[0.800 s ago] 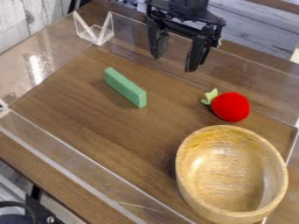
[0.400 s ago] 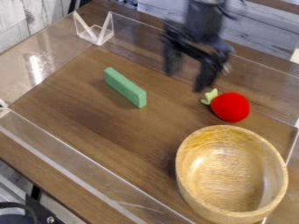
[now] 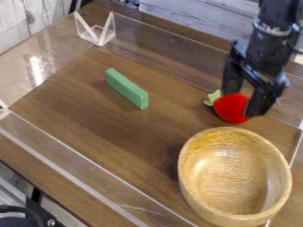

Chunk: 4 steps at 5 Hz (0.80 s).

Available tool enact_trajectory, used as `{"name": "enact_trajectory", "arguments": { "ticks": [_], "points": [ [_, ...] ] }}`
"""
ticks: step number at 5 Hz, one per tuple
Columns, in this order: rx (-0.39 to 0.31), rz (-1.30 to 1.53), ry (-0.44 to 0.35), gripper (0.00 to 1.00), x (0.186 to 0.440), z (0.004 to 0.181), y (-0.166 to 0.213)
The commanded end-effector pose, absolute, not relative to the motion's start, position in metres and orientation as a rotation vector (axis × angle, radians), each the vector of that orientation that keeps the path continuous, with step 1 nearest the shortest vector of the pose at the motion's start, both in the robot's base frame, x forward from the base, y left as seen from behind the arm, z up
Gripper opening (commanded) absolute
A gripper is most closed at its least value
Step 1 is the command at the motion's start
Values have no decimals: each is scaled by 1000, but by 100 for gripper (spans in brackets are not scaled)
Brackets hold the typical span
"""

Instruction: Move the red object to the left side of the table

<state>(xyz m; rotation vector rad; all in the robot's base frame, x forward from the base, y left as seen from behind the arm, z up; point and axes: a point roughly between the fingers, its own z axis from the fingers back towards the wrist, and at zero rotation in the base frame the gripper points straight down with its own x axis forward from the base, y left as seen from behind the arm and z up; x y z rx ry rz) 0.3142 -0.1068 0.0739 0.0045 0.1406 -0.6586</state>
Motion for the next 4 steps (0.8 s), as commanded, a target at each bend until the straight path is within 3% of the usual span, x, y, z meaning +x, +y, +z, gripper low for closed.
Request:
{"name": "enact_trajectory", "arguments": {
  "ticks": [1, 3, 4],
  "points": [
    [24, -748, 77, 100, 327, 82, -116],
    [77, -772, 97, 100, 350, 69, -112],
    [88, -775, 109, 100, 355, 65, -92]
  ]
}}
